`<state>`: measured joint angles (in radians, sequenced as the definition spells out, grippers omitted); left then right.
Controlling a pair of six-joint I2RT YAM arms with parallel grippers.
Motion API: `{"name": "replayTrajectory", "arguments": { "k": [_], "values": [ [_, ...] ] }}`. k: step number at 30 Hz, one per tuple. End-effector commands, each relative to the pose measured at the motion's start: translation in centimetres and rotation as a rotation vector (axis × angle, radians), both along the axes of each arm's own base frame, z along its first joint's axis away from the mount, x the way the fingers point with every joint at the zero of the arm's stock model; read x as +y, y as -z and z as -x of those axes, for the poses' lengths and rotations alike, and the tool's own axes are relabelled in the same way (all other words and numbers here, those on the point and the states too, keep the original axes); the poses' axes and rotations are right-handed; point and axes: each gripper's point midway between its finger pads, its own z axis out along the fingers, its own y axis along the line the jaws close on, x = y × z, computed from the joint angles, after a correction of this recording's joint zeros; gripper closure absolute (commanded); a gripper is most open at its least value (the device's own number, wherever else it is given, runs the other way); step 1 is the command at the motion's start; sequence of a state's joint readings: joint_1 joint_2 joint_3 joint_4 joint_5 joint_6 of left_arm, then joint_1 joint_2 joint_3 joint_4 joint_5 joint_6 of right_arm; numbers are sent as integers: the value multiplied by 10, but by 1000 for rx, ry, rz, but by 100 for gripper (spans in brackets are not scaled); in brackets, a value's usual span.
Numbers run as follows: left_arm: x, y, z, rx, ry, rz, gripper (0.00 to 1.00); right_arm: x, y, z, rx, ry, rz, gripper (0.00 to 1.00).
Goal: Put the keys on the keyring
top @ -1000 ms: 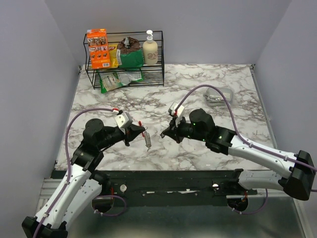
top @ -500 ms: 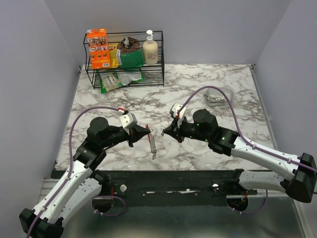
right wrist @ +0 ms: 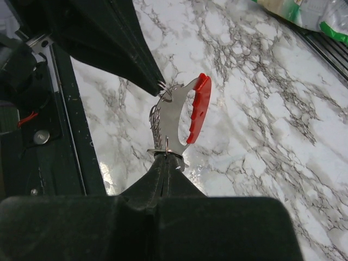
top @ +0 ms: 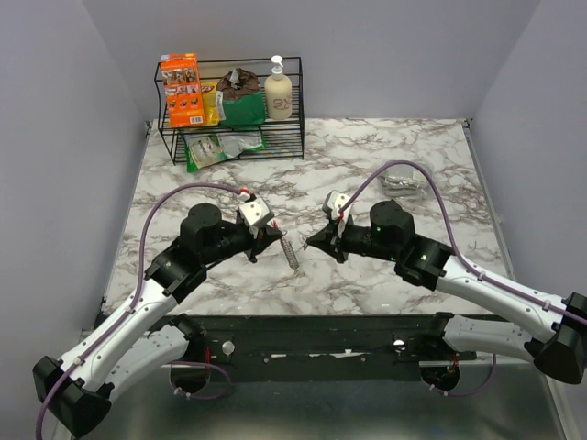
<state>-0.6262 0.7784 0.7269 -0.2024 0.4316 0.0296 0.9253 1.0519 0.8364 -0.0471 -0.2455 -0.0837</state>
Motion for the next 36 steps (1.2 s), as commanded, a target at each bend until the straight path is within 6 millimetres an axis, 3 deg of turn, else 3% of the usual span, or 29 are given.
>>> {"name": "replayTrajectory", "arguments": {
  "k": [1, 4, 13, 26, 36],
  "values": [
    [10, 8, -7, -60, -44, -54, 100, 5, 8, 17, -10, -127, 7, 100],
    [12, 12, -6, -70, -43, -66, 100, 10, 8, 25, -1, -195, 9, 100],
    [8, 18, 5, -88, 30, -72, 100, 25, 9, 26, 27, -270, 36, 100],
    [1, 25, 16, -121, 92, -94, 100, 32, 27, 17, 56, -265, 86, 100],
    [1, 34, 17, -130, 81, -146, 100, 35, 28, 15, 63, -263, 92, 100]
  ]
}}
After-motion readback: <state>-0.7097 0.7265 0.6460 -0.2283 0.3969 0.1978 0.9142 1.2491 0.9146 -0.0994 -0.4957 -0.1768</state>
